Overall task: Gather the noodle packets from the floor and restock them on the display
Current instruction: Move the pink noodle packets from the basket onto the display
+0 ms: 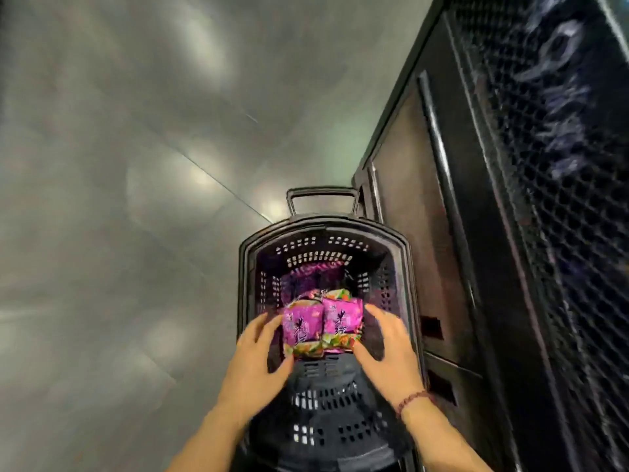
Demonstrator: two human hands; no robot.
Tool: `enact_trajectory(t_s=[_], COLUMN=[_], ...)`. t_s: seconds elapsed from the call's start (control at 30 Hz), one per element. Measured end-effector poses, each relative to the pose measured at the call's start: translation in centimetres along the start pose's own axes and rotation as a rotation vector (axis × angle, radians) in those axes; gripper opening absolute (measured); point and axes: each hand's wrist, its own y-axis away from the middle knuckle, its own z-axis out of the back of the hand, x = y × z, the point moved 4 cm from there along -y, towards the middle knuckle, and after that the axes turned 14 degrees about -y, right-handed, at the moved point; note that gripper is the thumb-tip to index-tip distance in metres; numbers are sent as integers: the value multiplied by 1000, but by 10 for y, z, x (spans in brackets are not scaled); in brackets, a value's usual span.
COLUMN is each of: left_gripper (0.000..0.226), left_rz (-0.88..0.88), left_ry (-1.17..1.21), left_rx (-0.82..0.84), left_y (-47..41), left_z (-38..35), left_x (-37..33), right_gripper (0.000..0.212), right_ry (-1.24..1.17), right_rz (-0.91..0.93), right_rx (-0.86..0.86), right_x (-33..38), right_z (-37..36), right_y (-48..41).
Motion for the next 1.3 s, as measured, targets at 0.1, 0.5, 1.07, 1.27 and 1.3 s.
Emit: enact_trajectory(t_s=[0.1,0.5,1.07,1.27,1.3], left_gripper=[76,94,106,105,104], left_rz=[87,515,299,362,370], left_ry=[70,351,349,371,368], left_rx=[-20,105,144,176,158], left_y=[-27,-128,-150,-137,-134], left_z=[-55,-244,-303,-294,-291], left_x=[21,101,138,131,129], right_gripper=[64,80,114,97,92], right_ry=[-25,-49,343,254,247], right_rz=[-60,-461,-320,-276,-264], right_rx=[38,113,134,88,71], right_x=[-58,-259,-320,-310,-306], right_z=[-33,-117,-174,-163,-161], right_y=[-26,-116,-132,-121,-119])
